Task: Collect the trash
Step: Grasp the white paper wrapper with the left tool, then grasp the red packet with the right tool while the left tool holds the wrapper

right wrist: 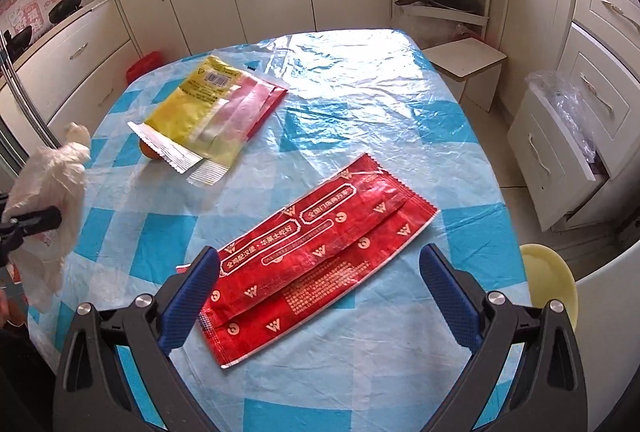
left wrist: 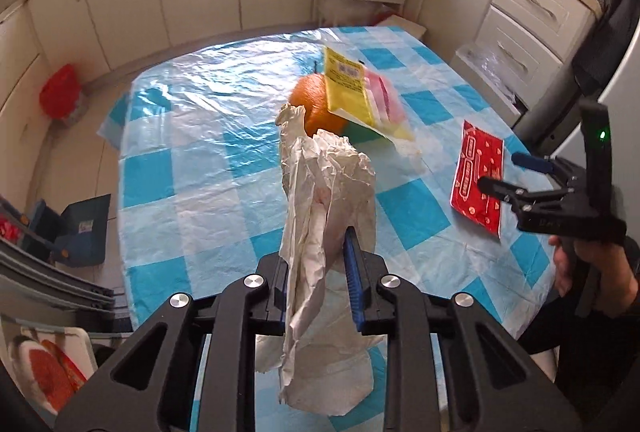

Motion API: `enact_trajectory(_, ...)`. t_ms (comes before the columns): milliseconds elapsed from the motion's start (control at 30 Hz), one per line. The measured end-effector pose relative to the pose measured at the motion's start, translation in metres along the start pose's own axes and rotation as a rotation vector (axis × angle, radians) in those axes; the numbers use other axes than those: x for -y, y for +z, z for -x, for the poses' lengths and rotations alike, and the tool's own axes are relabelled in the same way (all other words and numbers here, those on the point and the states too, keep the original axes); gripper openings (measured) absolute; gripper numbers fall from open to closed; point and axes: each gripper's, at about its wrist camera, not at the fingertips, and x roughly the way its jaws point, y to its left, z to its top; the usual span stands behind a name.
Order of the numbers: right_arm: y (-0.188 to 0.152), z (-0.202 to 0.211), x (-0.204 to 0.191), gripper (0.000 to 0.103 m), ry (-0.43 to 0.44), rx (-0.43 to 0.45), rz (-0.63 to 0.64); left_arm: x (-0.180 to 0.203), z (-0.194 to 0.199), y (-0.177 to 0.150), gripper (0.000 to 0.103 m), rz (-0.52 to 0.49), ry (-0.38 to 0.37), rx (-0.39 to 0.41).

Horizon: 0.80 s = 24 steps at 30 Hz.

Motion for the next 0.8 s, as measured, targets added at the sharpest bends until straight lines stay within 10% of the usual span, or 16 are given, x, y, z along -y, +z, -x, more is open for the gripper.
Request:
enact_trajectory(633,0.001,-0.023,-0.036,0.091,-0.049,-0.056,0.124,-0.013,0.024,-0.011,0.022,0.090,-0.021,0.050)
enact_trajectory(733,-0.002,-0.018,-0.044,0.065,-0.003,-0.034,0.175,-0.011,0.023,-0.010,0.022,0.091,-0.023,0.050)
enact_trajectory(800,-0.003,-0.013,-0.048,0.024,0.023,-0.030,0.201,-0.010,0.022,-0.010,0.022,0.089,-0.023,0.046)
